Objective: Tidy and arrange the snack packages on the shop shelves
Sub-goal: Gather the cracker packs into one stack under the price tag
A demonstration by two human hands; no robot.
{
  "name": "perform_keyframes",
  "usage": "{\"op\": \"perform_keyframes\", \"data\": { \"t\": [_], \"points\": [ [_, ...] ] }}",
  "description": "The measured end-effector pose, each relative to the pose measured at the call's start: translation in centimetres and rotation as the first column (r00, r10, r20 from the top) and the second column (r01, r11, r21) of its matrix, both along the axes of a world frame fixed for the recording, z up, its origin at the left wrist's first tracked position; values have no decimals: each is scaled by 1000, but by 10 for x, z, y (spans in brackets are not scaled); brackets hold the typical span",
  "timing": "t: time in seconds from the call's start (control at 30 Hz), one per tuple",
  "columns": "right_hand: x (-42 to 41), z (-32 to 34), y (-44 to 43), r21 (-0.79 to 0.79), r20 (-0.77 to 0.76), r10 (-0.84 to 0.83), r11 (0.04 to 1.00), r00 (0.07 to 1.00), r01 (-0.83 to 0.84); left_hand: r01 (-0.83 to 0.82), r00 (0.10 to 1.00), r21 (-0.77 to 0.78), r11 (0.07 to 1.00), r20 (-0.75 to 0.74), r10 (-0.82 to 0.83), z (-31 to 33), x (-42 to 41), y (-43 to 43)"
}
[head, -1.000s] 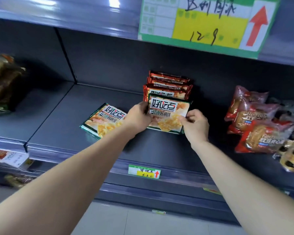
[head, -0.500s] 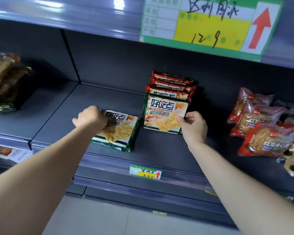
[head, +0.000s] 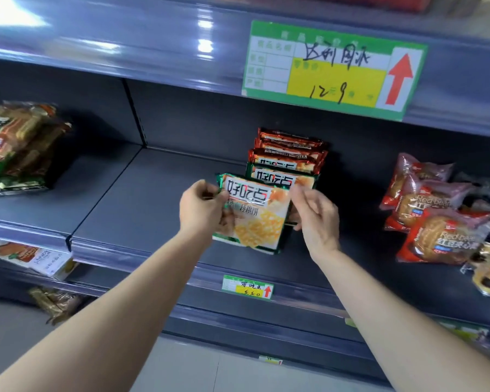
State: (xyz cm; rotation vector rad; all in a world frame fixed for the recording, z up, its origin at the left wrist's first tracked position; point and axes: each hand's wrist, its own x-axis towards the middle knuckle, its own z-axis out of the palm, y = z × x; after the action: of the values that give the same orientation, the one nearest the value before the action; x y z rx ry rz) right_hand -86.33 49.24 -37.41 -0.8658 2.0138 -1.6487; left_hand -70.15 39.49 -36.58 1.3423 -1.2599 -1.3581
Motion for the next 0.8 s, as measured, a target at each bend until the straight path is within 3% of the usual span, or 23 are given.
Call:
{"op": "perform_keyframes", "data": {
  "t": [0.13, 0.37, 0.5, 0.6, 0.7, 0.8],
  "points": [
    [-19, 6, 6, 22, -140, -57, 998, 989, 61, 51, 999, -71, 996, 4, -51, 0, -29, 8],
    [-47, -5, 10, 72, -139, -17, 997, 990, 27, 201, 966, -151, 968, 196, -169, -19, -45, 0],
    [-51, -13, 17, 98, -106, 84, 992, 991, -73, 427, 864, -76, 901, 329, -382, -28, -40, -11],
    [-59, -22, 17, 273, -85, 206, 946, 975, -176, 587, 749, -20, 809, 392, -534, -35, -41, -21],
    [-63, -26, 8, 386, -40, 316, 880, 948, -276, 626, 675, 27, 780, 482, -558, -31, -43, -25],
    [-62, -25, -1, 361, -127, 312, 899, 942, -249, 616, 671, -57, 786, 560, -485, -32, -48, -25]
  ]
}}
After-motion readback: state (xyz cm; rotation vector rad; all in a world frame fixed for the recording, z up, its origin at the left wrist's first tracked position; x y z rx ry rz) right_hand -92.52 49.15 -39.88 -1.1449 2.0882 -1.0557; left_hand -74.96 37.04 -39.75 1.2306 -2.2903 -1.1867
